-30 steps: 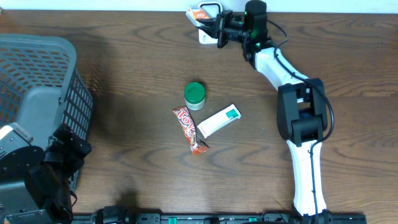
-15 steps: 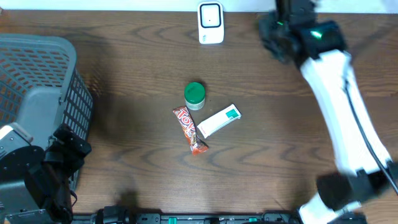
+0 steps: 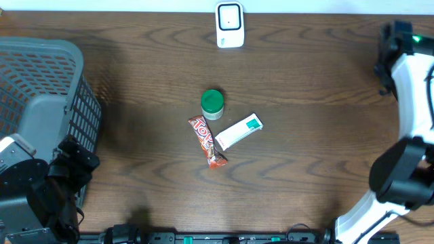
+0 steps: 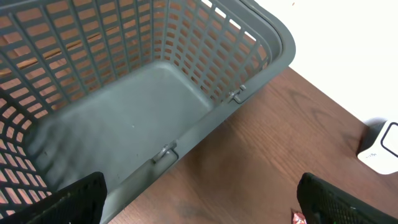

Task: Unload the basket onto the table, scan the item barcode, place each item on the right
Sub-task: 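Swing the orange box to the right and release it on the table, then reach the right gripper down toward the green-lidded jar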

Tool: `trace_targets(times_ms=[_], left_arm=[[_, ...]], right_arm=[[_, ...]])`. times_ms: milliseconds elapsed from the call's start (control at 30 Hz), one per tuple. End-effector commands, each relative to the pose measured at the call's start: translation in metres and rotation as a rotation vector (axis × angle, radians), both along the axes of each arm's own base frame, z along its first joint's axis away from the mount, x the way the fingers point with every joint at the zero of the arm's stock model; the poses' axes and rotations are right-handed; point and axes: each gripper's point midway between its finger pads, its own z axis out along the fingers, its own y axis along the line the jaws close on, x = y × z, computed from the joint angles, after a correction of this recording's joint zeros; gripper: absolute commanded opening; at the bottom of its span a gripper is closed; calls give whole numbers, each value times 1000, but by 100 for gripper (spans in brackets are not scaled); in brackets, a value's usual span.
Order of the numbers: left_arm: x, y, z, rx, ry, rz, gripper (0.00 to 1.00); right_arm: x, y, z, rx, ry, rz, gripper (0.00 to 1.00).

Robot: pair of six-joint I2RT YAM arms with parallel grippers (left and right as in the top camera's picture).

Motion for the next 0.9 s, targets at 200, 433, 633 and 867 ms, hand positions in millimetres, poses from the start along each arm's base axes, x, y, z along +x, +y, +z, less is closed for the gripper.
trace_targets(times_ms=[200,433,633,867], left_arm=[[-2,3,1,12,0,13,98],[-2,3,1,12,0,13,98],[-2,3,1,12,0,13,98],[-2,3,1,12,0,13,98]], right_arm=[[-57,-47,-98,257,183,-228,61],[-17,-41,-47,306,98,-14,99],[55,74,1,570,-94,512,99],[69,280,12,891,-43,1099,99]])
